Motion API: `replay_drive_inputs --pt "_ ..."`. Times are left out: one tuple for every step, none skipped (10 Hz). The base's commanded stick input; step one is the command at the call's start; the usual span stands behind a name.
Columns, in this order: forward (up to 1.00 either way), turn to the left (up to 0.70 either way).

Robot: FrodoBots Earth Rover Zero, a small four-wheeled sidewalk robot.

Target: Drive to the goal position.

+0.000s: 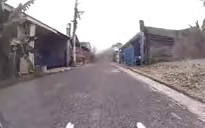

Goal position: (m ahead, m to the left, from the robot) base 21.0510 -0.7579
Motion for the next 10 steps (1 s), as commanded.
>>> replay_drive_inputs --pt "0.86 0.00" --pt "0.86 0.00" --pt "0.86 0.00" --pt "0.86 0.00" --pt "0.86 0.00" --pt "0.86 0.00" --pt "0.85 0.00" --pt "0.84 0.00" --pt "0.84 0.00" --pt "0.83 0.00"
